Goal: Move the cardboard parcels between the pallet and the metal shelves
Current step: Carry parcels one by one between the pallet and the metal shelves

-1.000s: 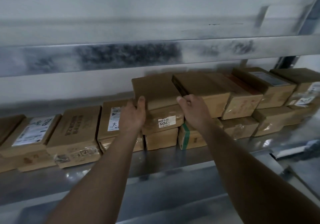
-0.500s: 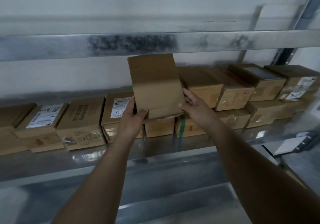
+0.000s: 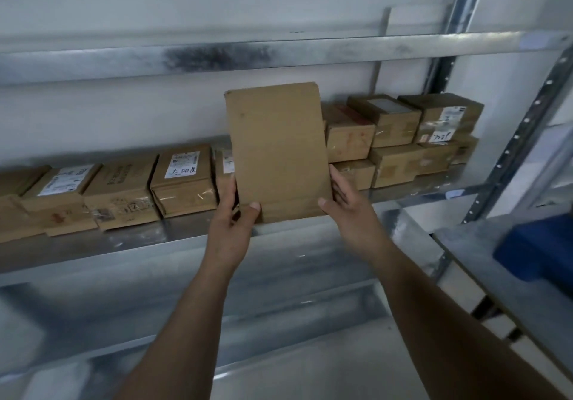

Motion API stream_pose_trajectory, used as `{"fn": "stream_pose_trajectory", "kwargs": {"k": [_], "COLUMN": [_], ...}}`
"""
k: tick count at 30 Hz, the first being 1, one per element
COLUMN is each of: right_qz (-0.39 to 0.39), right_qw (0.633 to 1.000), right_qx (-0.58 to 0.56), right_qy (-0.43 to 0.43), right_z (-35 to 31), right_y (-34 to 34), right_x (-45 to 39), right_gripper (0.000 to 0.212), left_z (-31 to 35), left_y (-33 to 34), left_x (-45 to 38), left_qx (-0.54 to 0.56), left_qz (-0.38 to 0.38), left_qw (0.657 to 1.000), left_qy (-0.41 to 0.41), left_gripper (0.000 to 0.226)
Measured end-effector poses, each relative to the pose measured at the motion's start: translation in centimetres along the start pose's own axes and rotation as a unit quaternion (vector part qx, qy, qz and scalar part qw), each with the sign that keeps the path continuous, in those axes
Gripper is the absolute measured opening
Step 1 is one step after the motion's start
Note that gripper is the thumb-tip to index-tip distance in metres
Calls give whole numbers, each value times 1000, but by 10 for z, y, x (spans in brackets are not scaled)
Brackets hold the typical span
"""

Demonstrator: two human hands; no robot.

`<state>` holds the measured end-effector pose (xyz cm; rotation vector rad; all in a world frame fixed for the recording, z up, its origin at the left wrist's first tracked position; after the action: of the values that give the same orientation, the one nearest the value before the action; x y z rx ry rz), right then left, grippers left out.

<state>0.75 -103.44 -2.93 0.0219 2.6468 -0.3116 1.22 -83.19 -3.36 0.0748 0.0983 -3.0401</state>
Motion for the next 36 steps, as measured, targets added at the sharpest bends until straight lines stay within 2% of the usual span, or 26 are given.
{"fn": "stream_pose_trajectory", "kwargs": {"k": [8, 12, 23, 28, 36], "right_qz": [99, 107, 196, 263, 377], "right_qw": [995, 992, 976, 957, 901], "right_qx": [22, 62, 91, 118, 159], "right_qy": [13, 14, 25, 40, 142], "right_z": [-12, -20, -21, -4, 45], "right_y": [-106, -157, -255, -295, -379], "right_x": [78, 118, 184, 198, 212], "right_gripper": [64, 61, 54, 55, 58], "left_z": [3, 3, 1, -7, -8], "left_y": [96, 151, 279, 342, 458], "left_x": [52, 73, 99, 92, 75], "left_qx": [-35, -61, -80, -99, -143], "left_qz": [-123, -181, -296, -353, -459], "left_qw": [992, 982, 952, 930, 877], "left_qy": [-6, -5, 10, 3, 20], "left_gripper": [64, 64, 60, 60, 54]}}
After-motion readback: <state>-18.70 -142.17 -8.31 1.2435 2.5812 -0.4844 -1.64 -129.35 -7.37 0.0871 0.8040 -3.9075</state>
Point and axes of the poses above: each hand's wrist, its own x-axis away from the middle knuckle, its own y-axis out of the palm, z = x × y, the point moved 5 cm from there along -x, towards the middle knuckle, and after that the axes turned 14 degrees about -y, right-handed, at the moved point
